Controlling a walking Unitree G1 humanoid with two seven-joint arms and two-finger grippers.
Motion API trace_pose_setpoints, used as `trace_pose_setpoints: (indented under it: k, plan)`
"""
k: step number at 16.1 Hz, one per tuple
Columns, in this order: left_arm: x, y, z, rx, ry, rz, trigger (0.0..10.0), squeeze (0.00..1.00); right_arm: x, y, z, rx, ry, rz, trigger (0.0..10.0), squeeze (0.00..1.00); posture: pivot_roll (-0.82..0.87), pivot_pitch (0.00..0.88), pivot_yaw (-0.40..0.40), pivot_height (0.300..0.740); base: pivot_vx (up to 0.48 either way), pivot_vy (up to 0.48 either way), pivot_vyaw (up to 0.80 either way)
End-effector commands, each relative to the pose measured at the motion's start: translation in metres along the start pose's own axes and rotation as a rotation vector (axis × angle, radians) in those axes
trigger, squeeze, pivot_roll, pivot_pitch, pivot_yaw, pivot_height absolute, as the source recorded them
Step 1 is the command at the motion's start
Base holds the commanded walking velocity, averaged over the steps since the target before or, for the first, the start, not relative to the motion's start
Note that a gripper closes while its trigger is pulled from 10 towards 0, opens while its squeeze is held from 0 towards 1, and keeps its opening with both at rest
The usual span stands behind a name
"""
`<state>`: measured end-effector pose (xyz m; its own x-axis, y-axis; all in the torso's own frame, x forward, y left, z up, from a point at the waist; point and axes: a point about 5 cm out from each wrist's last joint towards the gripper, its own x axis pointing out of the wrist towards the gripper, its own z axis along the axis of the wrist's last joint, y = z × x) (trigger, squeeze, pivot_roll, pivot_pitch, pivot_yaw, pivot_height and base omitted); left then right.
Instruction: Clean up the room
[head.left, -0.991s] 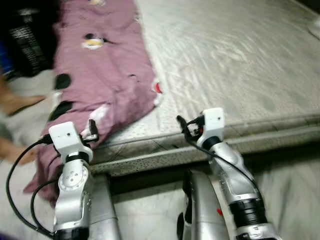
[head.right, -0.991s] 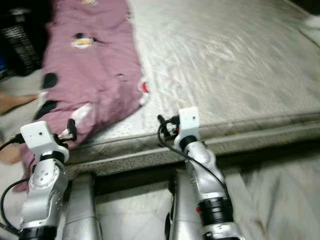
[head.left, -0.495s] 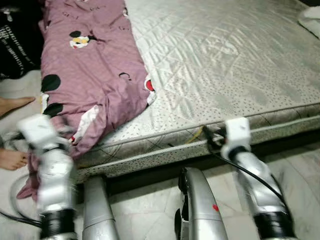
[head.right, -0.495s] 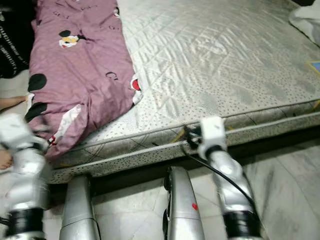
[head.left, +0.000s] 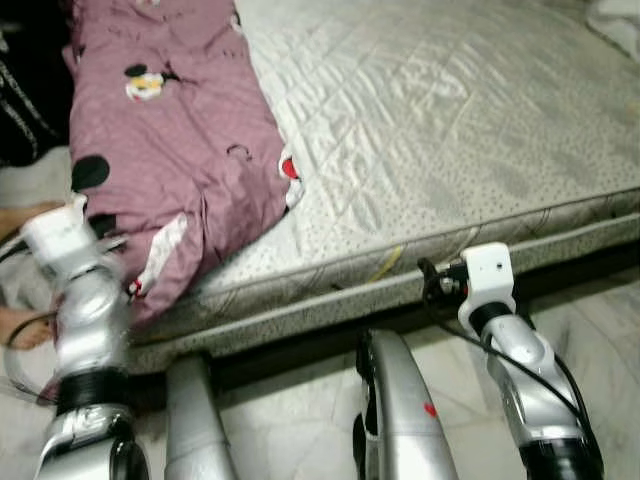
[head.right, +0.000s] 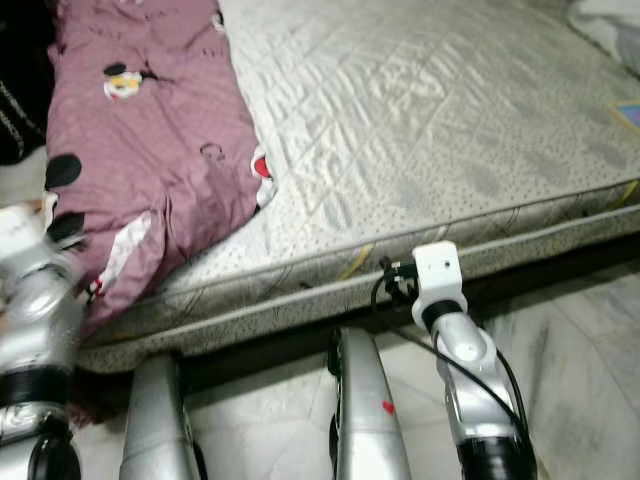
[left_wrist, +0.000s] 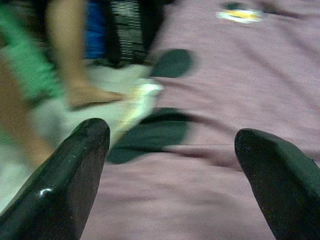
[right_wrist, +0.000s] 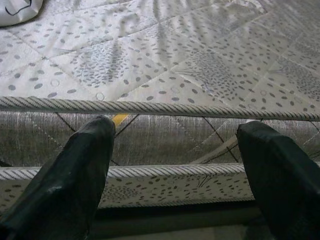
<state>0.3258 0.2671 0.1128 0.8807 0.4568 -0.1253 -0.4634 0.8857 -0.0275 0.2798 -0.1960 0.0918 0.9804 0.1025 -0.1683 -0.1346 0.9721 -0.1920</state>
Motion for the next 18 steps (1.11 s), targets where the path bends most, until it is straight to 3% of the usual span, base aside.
trace_pose_setpoints:
  k: [1, 3, 6, 9, 10, 11, 12, 13, 14, 15, 18]
  plan:
    - [0.001, -0.012, -0.002, 0.032, 0.005, -0.065, 10.0, 0.00, -0.003, -0.002, 0.002, -0.016, -0.012, -0.001, 10.0, 0.00, -0.05, 0.118, -0.018, 0.500, 0.000, 0.000, 0.00]
    - [0.001, -0.039, -0.009, 0.048, 0.047, -0.204, 10.0, 0.00, -0.012, -0.009, -0.003, -0.038, 0.007, 0.004, 10.0, 0.00, -0.06, 0.113, -0.024, 0.500, 0.000, 0.000, 0.00]
    - [0.002, -0.058, -0.023, 0.069, 0.128, -0.287, 10.0, 0.00, -0.031, -0.016, -0.019, -0.069, 0.058, 0.008, 10.0, 0.00, -0.09, 0.108, -0.022, 0.500, 0.000, 0.000, 0.00]
    - [-0.012, -0.086, -0.051, 0.145, 0.285, -0.450, 10.0, 0.00, -0.042, -0.017, -0.022, -0.069, 0.072, -0.007, 10.0, 0.00, -0.11, 0.103, -0.011, 0.500, 0.000, 0.000, 0.00]
    - [-0.015, -0.094, -0.054, 0.170, 0.292, -0.488, 10.0, 0.00, -0.041, -0.018, -0.021, -0.070, 0.069, -0.012, 10.0, 0.00, -0.12, 0.103, -0.010, 0.500, 0.000, 0.000, 0.00]
    - [-0.022, -0.108, -0.057, 0.232, 0.283, -0.571, 10.0, 0.00, -0.038, -0.019, -0.019, -0.071, 0.062, -0.019, 10.0, 0.00, -0.12, 0.103, -0.010, 0.500, 0.000, 0.000, 0.00]
    - [-0.042, -0.139, -0.063, 0.295, 0.272, -0.751, 10.0, 0.00, -0.030, -0.020, -0.014, -0.078, 0.044, -0.016, 10.0, 0.00, -0.11, 0.103, -0.019, 0.500, 0.000, 0.000, 0.00]
    - [-0.055, -0.154, -0.068, 0.343, 0.268, -0.855, 10.0, 0.00, -0.026, -0.020, -0.011, -0.081, 0.034, -0.013, 10.0, 0.00, -0.11, 0.101, -0.023, 0.500, 0.000, 0.000, 0.00]
    - [-0.061, -0.159, -0.071, 0.368, 0.265, -0.899, 10.0, 0.00, -0.024, -0.020, -0.010, -0.082, 0.029, -0.011, 10.0, 0.00, -0.11, 0.101, -0.023, 0.500, 0.000, 0.000, 0.00]
    - [-0.085, -0.177, -0.081, 0.496, 0.229, -1.069, 10.0, 0.00, -0.018, -0.019, -0.005, -0.083, 0.015, -0.011, 10.0, 0.00, -0.11, 0.099, -0.027, 0.500, 0.000, 0.000, 0.00]
    - [-0.108, -0.189, -0.085, 0.608, 0.131, -1.220, 10.0, 0.00, -0.015, -0.016, -0.002, -0.082, 0.008, -0.006, 10.0, 0.00, -0.10, 0.100, -0.031, 0.500, 0.000, 0.000, 0.00]
